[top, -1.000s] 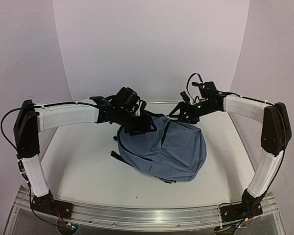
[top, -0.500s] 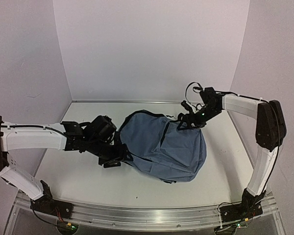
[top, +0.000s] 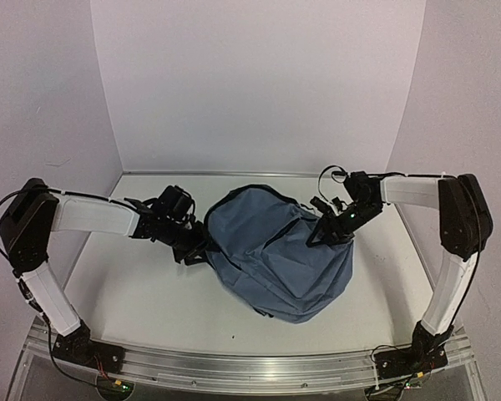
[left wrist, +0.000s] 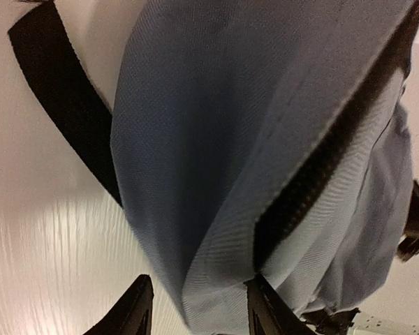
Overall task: Pack the student bag
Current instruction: Adjust the student bag at the center of the board.
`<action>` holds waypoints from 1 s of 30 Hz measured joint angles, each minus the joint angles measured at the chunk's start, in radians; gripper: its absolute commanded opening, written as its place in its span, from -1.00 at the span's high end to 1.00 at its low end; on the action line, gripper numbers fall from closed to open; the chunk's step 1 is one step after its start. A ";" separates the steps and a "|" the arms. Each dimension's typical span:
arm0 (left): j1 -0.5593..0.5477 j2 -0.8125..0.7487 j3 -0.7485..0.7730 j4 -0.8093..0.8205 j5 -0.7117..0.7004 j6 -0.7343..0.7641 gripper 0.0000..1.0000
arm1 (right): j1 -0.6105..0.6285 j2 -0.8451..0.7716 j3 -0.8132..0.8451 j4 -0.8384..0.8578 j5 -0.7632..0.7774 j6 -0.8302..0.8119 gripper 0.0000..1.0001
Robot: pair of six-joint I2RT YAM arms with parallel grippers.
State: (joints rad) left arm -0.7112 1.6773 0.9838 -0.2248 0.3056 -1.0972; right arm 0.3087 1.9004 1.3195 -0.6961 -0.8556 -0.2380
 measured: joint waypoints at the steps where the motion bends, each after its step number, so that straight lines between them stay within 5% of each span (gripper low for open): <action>1: 0.030 0.025 0.033 0.004 0.011 0.014 0.16 | 0.006 -0.011 -0.016 -0.005 -0.011 0.010 -0.62; 11: 0.284 0.334 0.432 0.000 0.155 0.185 0.17 | 0.263 -0.140 -0.155 0.161 -0.030 0.273 -0.66; 17: 0.355 0.498 0.704 -0.119 0.197 0.311 -0.19 | 0.391 -0.152 -0.128 0.292 -0.027 0.372 -0.74; 24: 0.391 0.460 0.822 -0.296 0.155 0.437 -0.52 | 0.293 -0.226 -0.019 0.272 0.007 0.307 -0.94; 30: 0.364 0.206 0.755 -0.429 0.085 0.552 -0.97 | 0.169 -0.358 0.037 0.235 0.134 0.274 -0.97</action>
State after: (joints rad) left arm -0.3467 1.8832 1.7391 -0.6533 0.3908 -0.5448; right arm 0.4777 1.5423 1.3563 -0.4614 -0.7214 0.0362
